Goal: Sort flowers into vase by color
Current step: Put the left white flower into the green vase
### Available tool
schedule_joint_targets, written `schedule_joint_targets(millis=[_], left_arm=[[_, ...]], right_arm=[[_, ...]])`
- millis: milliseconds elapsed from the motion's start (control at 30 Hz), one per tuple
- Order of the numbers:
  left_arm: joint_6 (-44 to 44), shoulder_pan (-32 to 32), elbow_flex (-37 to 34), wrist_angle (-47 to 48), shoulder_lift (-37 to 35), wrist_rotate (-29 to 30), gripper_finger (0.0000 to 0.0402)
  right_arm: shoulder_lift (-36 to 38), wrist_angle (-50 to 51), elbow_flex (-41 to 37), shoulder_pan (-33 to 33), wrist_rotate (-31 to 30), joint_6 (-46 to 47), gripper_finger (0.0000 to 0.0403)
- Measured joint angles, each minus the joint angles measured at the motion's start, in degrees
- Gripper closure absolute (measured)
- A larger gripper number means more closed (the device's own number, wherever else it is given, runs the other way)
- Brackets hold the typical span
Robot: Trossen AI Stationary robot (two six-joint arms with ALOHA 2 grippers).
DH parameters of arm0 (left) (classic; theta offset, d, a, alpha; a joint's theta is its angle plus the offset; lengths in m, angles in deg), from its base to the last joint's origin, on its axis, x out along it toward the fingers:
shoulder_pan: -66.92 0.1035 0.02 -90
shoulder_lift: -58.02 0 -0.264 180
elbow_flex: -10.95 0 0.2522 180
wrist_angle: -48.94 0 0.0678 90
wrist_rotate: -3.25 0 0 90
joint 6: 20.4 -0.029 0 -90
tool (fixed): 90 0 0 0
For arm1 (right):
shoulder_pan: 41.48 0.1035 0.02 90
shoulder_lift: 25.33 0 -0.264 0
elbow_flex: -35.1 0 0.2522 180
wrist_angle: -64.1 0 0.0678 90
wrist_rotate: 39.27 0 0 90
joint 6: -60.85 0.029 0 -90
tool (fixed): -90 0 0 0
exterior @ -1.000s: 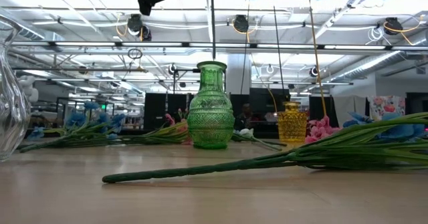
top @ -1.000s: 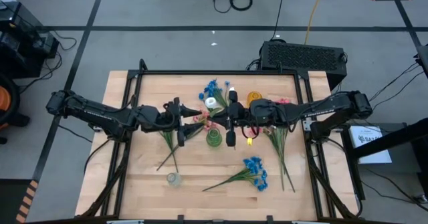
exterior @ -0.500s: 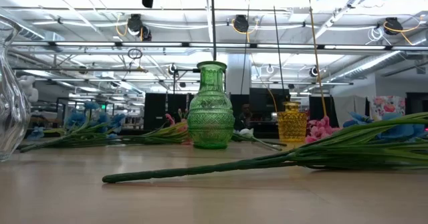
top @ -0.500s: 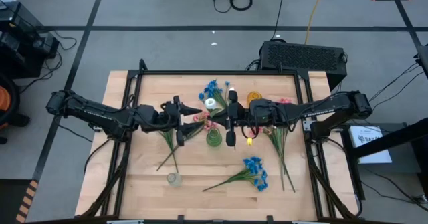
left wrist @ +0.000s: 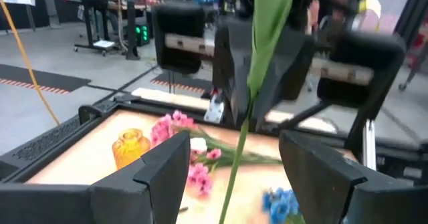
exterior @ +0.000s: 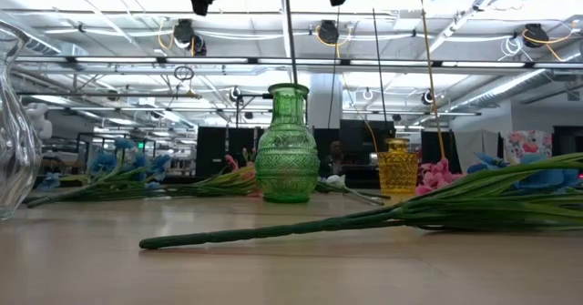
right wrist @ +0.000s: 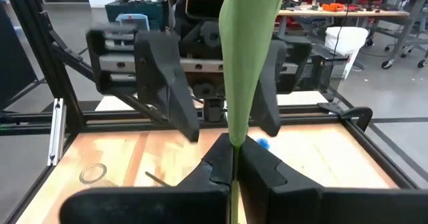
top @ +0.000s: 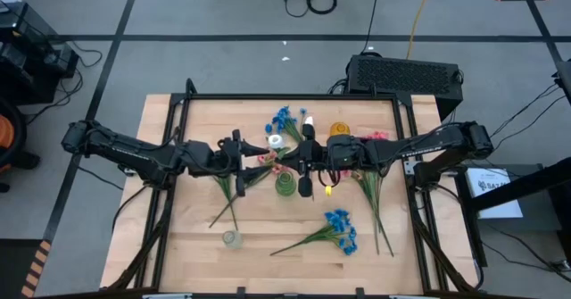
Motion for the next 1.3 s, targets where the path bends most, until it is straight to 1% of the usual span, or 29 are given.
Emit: schedule_joint_targets(millis=[633,933,1067,1167,1300], left_arm=[[0.0,0.0,0.0,12.7,-0.8,-1.2,0.0164],[4.5,-0.1,0.0,22.0,-4.1,-1.2,0.0164],[6.1,-0.1,0.0,24.6,-5.0,-1.2,0.0164],[6.1,-0.1,0.0,24.9,-5.0,-1.2,0.0164],[6.1,-0.1,0.0,24.8,-5.0,-1.2,0.0164]], right_arm=[[-7.3,0.0,0.0,0.0,-0.1,0.9,0.0399],[-10.1,0.1,0.0,-0.8,-0.1,2.0,0.0399],[-10.4,0.1,0.0,-0.8,-0.3,2.3,0.0398],[-10.4,0.5,0.0,-0.8,-0.3,3.5,0.0391],[-10.4,2.5,0.0,-0.8,-0.2,5.1,0.0360]])
